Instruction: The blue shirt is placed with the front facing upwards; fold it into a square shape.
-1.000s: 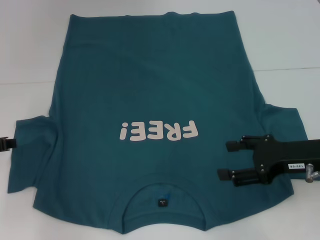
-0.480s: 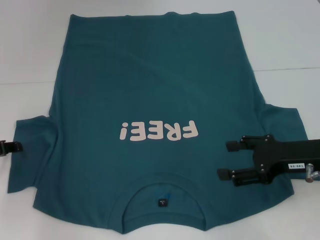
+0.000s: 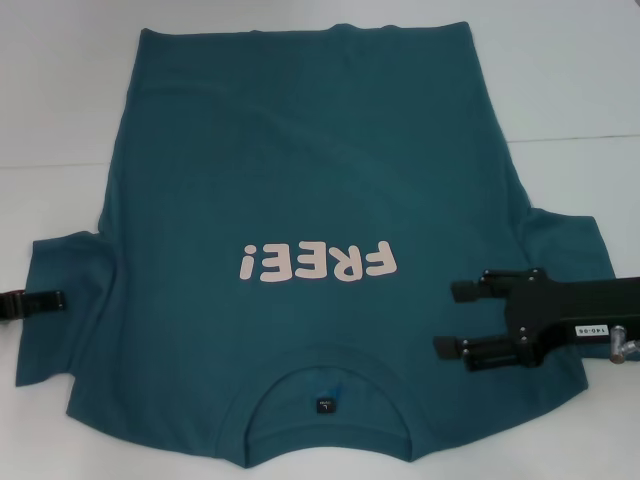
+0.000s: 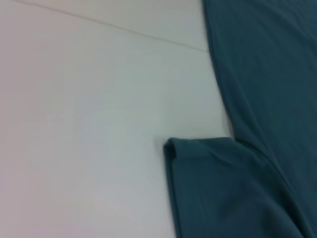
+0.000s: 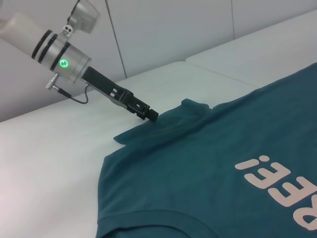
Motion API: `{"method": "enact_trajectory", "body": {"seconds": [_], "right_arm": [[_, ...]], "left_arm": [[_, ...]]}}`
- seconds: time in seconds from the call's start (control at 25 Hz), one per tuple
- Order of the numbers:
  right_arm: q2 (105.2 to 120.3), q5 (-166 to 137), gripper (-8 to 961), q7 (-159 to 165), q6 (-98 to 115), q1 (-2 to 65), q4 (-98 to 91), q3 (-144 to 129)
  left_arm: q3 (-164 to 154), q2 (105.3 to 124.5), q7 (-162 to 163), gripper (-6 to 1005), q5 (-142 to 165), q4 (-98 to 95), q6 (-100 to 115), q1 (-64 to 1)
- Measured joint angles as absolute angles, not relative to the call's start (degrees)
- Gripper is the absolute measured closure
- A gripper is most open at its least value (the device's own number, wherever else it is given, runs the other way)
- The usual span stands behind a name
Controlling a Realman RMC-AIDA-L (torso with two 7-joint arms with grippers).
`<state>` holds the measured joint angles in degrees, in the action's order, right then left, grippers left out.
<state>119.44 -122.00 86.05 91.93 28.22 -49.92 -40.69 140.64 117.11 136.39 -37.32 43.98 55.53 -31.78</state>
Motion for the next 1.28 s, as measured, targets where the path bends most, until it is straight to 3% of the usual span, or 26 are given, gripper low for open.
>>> {"method": "enact_trajectory", "body": {"seconds": [0.08, 0.28, 0.72, 1.28], "right_arm": [[119.43, -121.99, 87, 86.05, 91.91, 28.3, -49.92, -40.69], [119.44, -121.99, 89, 86.05, 91.56, 28.32, -49.92, -40.69], [119.43, -122.07, 93, 86.05, 91.31, 27.95, -49.92, -40.69], [119.43, -122.08, 99, 87.01, 91.37, 27.9, -49.92, -40.69]], "left_arm": [[140.68, 117.0, 136.28, 104, -37.04, 42.81, 55.54, -32.63], [140.27, 116.58, 135.77, 51, -37.03, 39.88, 55.68, -34.55], [140.28, 117.29, 135.56, 114, -37.21, 41.43, 55.38, -34.12], [139.81, 116.99, 134.35, 692, -37.21, 41.81, 55.27, -34.81]]}}
